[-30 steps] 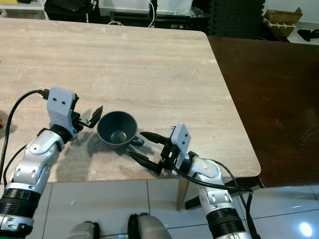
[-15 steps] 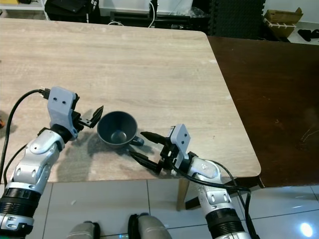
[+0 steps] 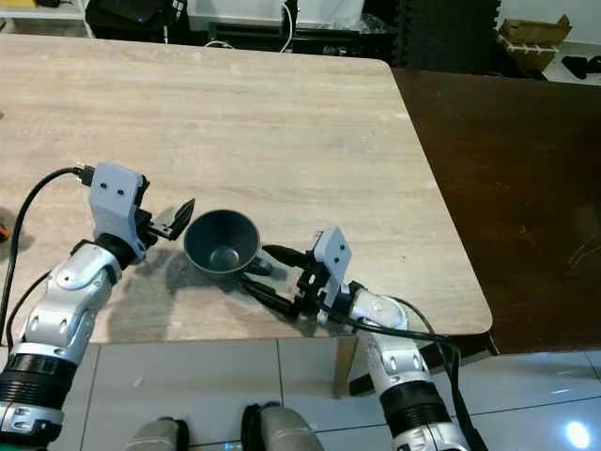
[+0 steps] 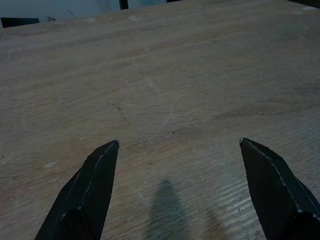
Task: Setting the table
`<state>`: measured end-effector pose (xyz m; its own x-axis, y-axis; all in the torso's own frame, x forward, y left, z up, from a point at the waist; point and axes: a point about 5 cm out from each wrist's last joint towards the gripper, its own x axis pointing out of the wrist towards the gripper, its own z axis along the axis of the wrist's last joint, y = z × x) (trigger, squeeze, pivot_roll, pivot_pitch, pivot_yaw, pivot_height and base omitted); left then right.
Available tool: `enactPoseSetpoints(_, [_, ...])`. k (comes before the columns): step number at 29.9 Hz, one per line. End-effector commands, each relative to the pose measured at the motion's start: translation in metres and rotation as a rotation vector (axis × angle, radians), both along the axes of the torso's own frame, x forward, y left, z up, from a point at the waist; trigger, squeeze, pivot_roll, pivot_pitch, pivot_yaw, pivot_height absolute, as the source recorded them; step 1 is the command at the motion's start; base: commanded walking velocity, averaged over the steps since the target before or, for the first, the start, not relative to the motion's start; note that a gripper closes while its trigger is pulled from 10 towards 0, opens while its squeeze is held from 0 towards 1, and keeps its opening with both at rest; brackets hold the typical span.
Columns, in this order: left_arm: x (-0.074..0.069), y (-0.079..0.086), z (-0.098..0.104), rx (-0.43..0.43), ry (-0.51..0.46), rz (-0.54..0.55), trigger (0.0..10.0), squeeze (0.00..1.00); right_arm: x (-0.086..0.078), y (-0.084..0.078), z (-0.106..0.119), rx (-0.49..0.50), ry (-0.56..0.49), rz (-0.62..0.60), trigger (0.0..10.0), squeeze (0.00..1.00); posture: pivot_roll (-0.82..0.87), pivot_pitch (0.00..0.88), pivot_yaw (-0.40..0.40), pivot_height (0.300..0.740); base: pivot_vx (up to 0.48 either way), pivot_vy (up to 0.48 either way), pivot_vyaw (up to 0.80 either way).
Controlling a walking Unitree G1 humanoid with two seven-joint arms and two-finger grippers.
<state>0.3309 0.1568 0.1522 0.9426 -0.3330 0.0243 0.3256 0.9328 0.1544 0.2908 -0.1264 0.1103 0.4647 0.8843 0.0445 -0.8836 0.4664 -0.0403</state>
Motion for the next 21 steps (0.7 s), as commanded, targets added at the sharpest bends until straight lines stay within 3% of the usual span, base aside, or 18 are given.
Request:
enactPoseSetpoints(1, [-0.0011,-0.0004,-0.0035,0.008,0.014,-0.001,10.0,0.0,-0.0003,-0.0038,-0.0032,0.014,0.022,-0.012,7.1,0.0,0.12,0.093,-0.015,0.74,0.0,0.0,0.0])
enactPoseSetpoints(2, [-0.0011,-0.0004,-0.0035,0.008,0.014,-0.001,10.0,0.0,-0.0003,-0.0038,-0.0032,0.014,0.022,-0.012,7.1,0.0,0.12,0.093,-0.015,0.74,0.0,0.0,0.0])
enactPoseSetpoints(3, [-0.0011,-0.0004,-0.0036,0.008,0.015,-0.001,10.0,0.0,0.0001,-0.0042,-0.0027,0.016,0.019,-0.013,6.2,0.0,0.12,0.094,-0.015,0.74,0.0,0.0,0.0])
enactPoseSetpoints(5, [-0.0011,-0.0004,-0.0036,0.008,0.015,-0.001,10.0,0.0,0.0001,-0.0042,-0.0027,0.016,0.019,-0.013,6.2,0.0,0.12,0.094,-0.015,0.74,0.0,0.0,0.0])
enactPoseSetpoints(7, [-0.0005,-0.0007,-0.0035,0.008,0.015,-0.001,10.0,0.0,0.0001,-0.0052,-0.0021,0.02,0.016,-0.011,3.4,0.0,0.12,0.094,-0.013,0.74,0.0,0.0,0.0])
enactPoseSetpoints(10, [-0.0005,-0.0007,-0.0035,0.008,0.015,-0.001,10.0,0.0,0.0001,-0.0052,-0.0021,0.02,0.016,-0.011,3.4,0.0,0.12,0.094,-0.013,0.74,0.0,0.0,0.0])
enactPoseSetpoints(12, [0.0003,-0.0014,-0.0028,0.007,0.015,-0.003,10.0,0.0,-0.0006,-0.0055,-0.0027,0.023,0.02,-0.009,0.0,0.0,0.12,0.097,-0.01,0.74,0.0,0.0,0.0])
enactPoseSetpoints(21, [0.0011,-0.0017,-0.0022,0.008,0.014,-0.006,10.0,0.0,-0.0014,-0.0061,-0.0039,0.032,0.029,-0.006,0.0,0.0,0.12,0.097,-0.008,0.74,0.0,0.0,0.0])
